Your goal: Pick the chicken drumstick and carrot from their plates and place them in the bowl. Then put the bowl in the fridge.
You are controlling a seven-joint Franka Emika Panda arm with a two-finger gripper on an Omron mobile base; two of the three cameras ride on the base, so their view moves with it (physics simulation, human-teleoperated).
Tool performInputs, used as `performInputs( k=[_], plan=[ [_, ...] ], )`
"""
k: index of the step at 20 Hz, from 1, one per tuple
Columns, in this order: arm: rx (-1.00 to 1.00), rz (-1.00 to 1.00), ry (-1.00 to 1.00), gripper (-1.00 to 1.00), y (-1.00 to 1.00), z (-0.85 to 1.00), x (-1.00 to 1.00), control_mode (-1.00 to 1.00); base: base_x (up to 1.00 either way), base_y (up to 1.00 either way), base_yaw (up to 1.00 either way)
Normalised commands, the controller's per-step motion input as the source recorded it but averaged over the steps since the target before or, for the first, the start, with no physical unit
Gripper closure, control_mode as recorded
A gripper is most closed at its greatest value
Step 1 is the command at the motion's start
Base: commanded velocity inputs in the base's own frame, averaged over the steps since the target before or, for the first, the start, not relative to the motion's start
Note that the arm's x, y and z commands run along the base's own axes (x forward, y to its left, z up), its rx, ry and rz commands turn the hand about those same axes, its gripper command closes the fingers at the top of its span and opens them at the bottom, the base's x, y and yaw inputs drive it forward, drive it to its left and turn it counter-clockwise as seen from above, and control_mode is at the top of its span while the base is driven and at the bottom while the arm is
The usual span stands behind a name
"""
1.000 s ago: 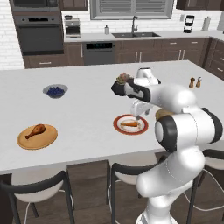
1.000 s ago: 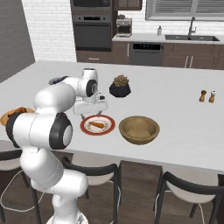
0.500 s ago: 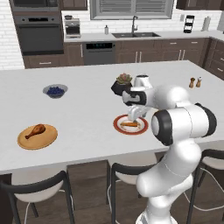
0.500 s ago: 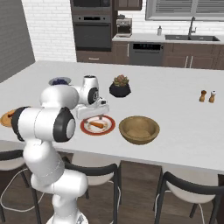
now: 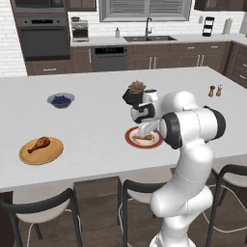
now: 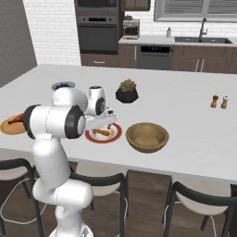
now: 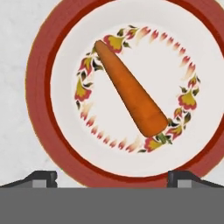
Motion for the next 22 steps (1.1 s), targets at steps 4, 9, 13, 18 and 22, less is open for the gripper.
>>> performInputs(
  k=[4,9,13,18,22],
  plan=[
    [-0.03,0.0,-0.01,-1.0,0.0,-0.25,0.18,-1.0,0.0,0.0,0.0],
    [-0.08,0.0,-0.08,-1.0,0.0,-0.33,0.17,-1.0,0.0,0.0,0.0],
    [-0.03,0.0,-0.07,-1.0,0.0,-0.23,0.28,-1.0,0.0,0.0,0.0],
    [0.0,0.0,-0.02,-1.0,0.0,-0.17,0.24,-1.0,0.0,0.0,0.0],
    [0.0,0.0,0.0,-1.0,0.0,-0.17,0.11,-1.0,0.0,0.0,0.0]
  ],
)
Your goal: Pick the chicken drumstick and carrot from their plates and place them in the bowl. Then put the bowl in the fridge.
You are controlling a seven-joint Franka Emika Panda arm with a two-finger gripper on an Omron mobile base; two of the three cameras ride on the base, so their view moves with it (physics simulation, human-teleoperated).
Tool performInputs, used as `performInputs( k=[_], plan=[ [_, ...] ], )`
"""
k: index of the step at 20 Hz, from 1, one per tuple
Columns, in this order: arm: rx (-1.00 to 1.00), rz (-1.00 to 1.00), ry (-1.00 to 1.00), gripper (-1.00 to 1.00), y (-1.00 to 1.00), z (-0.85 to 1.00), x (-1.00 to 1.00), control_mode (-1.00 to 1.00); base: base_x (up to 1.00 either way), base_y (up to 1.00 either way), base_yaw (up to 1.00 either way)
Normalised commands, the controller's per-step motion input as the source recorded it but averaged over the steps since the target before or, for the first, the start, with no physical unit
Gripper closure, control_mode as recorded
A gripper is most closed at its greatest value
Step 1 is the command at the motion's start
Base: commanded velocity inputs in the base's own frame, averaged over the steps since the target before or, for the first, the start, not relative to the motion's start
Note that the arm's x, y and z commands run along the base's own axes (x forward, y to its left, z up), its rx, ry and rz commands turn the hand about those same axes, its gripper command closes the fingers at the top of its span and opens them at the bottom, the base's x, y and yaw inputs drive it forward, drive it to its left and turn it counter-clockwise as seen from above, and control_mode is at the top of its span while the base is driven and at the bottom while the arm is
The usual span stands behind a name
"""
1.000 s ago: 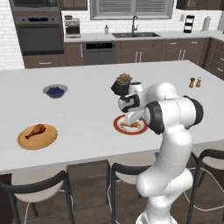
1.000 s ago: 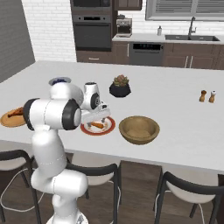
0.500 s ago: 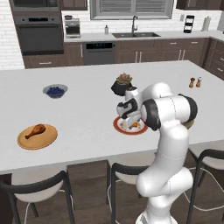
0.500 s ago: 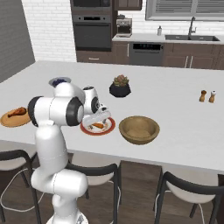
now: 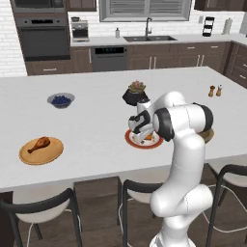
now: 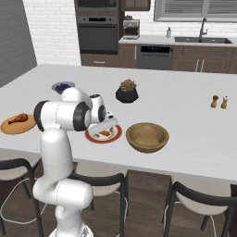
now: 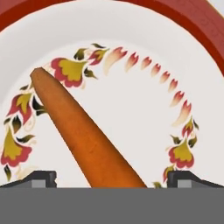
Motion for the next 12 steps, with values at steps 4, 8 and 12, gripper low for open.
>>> performInputs(
  k=[4,8,12],
  plan=[
    [0.0,0.0,0.0,1.0,0.0,-0.11,0.12,-1.0,0.0,0.0,0.0],
    [0.0,0.0,0.0,1.0,0.0,0.0,-0.01,-1.0,0.0,0.0,0.0],
    [0.0,0.0,-0.04,1.0,0.0,0.0,-0.03,-1.0,0.0,0.0,0.0]
  ],
)
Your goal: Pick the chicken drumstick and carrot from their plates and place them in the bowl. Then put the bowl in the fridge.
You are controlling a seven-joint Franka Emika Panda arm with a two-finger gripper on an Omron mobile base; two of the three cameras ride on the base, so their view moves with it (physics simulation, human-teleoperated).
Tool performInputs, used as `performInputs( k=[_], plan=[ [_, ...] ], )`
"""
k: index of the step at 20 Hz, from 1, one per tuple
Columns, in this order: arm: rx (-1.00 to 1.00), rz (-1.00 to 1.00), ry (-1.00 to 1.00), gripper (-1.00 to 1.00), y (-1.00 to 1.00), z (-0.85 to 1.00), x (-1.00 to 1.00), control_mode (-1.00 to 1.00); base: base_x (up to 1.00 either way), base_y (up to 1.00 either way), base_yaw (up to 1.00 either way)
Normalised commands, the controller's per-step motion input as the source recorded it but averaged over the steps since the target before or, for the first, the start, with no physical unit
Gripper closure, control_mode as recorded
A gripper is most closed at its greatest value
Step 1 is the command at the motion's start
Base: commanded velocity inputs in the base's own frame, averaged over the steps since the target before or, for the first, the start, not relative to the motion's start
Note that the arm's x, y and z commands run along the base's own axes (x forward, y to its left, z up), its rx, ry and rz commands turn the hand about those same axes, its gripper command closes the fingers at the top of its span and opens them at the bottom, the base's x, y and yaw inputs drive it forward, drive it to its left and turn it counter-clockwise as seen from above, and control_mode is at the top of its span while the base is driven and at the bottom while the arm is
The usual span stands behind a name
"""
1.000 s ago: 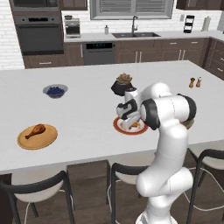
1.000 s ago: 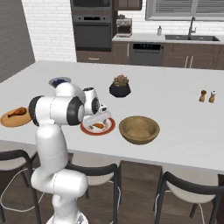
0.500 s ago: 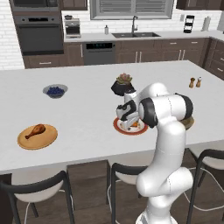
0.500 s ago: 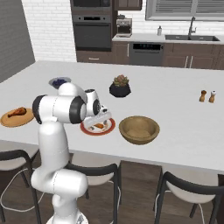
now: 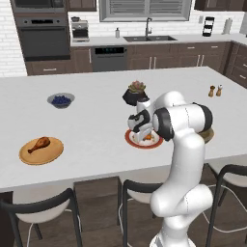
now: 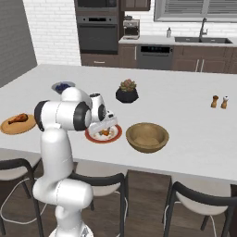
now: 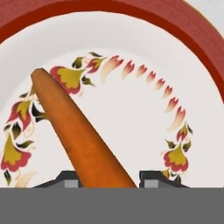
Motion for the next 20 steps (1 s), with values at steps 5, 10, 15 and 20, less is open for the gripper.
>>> performInputs(
  k=[5,10,15,20],
  plan=[
    [0.0,0.0,-0.18,1.0,-0.01,0.25,-0.19,-1.0,0.0,0.0,0.0],
    [0.0,-0.01,-0.26,1.0,-0.31,0.84,-0.4,-1.0,0.0,0.0,0.0],
    [0.08,-0.09,-0.07,1.0,-0.59,0.84,-0.23,-1.0,0.0,0.0,0.0],
    [0.14,-0.07,-0.03,1.0,-0.69,0.94,-0.09,-1.0,0.0,0.0,0.0]
  ],
)
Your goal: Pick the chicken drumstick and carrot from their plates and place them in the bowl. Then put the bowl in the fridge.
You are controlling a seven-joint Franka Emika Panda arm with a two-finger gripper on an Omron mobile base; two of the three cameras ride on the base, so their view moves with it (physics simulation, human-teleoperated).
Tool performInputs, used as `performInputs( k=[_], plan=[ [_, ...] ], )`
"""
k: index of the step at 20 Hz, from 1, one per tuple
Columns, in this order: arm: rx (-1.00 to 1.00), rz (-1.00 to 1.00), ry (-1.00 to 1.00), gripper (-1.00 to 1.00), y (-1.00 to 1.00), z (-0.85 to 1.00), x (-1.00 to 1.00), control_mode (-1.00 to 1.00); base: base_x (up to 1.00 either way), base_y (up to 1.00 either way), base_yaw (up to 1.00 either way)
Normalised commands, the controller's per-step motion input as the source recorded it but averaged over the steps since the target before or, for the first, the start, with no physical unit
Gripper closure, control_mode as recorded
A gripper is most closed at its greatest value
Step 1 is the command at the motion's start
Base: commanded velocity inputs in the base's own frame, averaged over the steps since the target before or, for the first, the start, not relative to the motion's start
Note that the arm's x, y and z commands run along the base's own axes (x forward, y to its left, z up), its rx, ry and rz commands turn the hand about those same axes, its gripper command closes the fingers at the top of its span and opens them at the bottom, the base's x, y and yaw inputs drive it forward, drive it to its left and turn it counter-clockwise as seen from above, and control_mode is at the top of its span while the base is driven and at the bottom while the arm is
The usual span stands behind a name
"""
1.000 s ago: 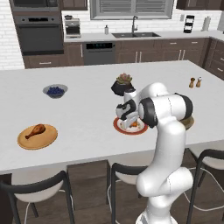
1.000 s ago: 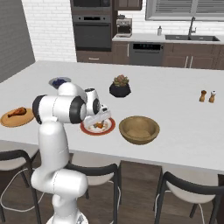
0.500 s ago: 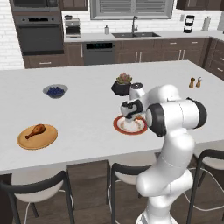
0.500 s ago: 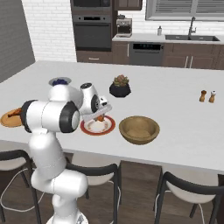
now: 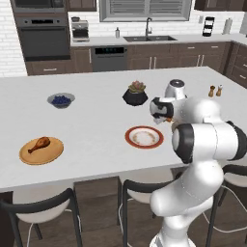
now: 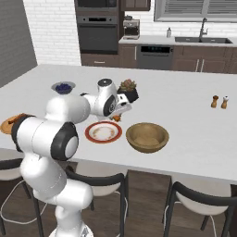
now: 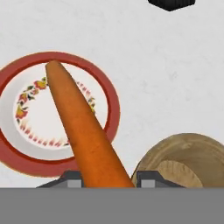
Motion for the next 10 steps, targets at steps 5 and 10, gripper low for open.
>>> performInputs(
  k=[5,10],
  plan=[
    [0.12,-0.14,0.0,1.0,-0.86,0.71,-0.08,-1.0,0.0,0.0,0.0],
    [0.13,-0.14,0.11,1.0,-1.0,-0.05,-0.24,-1.0,0.0,0.0,0.0]
  ],
)
